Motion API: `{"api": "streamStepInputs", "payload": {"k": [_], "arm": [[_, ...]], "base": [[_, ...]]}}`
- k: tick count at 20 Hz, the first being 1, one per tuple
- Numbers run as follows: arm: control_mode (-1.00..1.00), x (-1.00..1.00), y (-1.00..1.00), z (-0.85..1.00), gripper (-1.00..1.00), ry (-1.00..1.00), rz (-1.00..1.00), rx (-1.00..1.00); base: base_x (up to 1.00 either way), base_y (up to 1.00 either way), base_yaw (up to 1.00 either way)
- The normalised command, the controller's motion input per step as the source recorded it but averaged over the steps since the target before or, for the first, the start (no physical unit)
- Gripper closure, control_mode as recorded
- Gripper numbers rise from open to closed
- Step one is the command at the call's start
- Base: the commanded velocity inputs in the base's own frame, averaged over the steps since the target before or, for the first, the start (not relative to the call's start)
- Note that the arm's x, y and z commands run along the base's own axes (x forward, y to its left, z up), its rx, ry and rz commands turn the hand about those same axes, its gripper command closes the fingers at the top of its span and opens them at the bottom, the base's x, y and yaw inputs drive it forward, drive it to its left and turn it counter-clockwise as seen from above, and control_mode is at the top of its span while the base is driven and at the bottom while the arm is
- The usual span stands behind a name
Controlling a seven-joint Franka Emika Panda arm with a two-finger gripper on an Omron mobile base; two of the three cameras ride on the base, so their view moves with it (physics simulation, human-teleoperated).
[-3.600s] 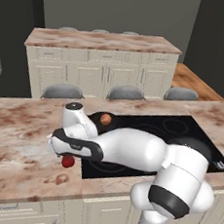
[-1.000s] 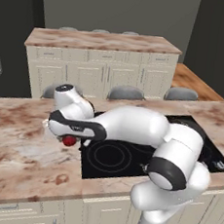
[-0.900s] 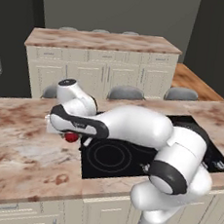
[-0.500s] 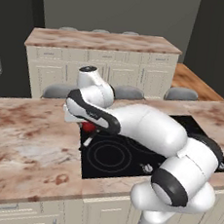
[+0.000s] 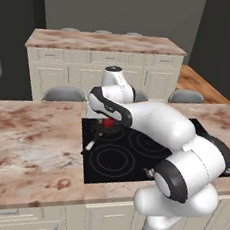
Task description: Place the pan on the rear left burner on the stove. Then place the tomato and the onion in the pan and turn on the rear left burner.
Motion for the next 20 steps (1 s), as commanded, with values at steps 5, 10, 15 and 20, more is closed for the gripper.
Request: {"api": "streamStepInputs", "payload": {"k": [5, 10, 15, 20], "arm": [[-1.00, 0.61, -0.13, -0.05, 1.00, 0.00, 0.09, 0.00], [-1.00, 0.52, 0.00, -0.31, 1.00, 0.00, 0.10, 0.00], [-1.00, 0.61, -0.01, -0.43, 1.00, -0.01, 0.10, 0.00], [-1.00, 0.52, -0.03, -0.35, 1.00, -0.01, 0.08, 0.00]], "base": [[0.00, 0.00, 0.00], [0.00, 0.00, 0.00], [0.00, 0.00, 0.00], [0.00, 0.00, 0.00]]}}
